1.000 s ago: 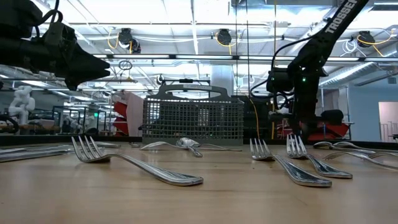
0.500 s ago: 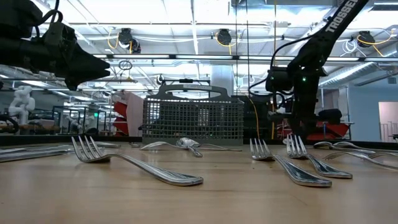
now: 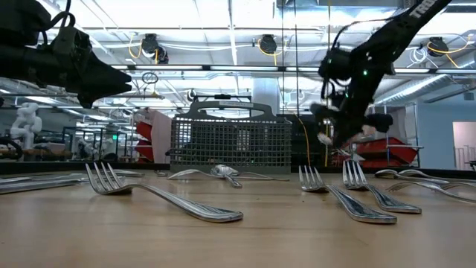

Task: Sort silverware
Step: Put the silver spoon into the gray utensil holder

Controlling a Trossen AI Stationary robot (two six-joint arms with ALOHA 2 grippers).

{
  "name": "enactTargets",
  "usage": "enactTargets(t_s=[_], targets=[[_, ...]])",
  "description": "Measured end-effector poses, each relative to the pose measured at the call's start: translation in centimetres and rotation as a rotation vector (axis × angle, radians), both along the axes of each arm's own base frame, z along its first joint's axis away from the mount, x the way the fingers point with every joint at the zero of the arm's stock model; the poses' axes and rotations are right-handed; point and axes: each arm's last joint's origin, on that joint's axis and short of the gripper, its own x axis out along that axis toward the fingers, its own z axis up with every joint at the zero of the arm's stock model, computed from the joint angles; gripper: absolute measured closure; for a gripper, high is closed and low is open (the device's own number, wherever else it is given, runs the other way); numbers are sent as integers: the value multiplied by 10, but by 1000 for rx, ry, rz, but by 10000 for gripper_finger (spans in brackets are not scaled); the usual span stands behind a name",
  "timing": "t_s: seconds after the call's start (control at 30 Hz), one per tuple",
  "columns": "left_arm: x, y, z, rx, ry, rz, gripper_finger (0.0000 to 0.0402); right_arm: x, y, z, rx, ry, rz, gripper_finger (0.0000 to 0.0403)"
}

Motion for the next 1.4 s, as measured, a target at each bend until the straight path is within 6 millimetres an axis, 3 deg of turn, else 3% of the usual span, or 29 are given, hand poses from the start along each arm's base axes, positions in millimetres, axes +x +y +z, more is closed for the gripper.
enactTargets(t_s=[0.27,0.47,0.7,1.1,1.23,1.4], targets=[[0,0,0,0,1,0,237,16,5,51,-362,-223,99,403],[0,0,0,2,-1,0,237,29,3,77,-582,-395,211,403],[0,0,0,5,-2,0,237,49,-8,71,-634,-349,298,403],[0,0,0,6,-3,0,237,130,-43,85,-734,-311,523,403],[0,0,0,6,-3,0,237,151,-51,71,-750,-240,576,403],[0,0,0,7,1,0,237,159,-56,47,-715,-169,605,403]])
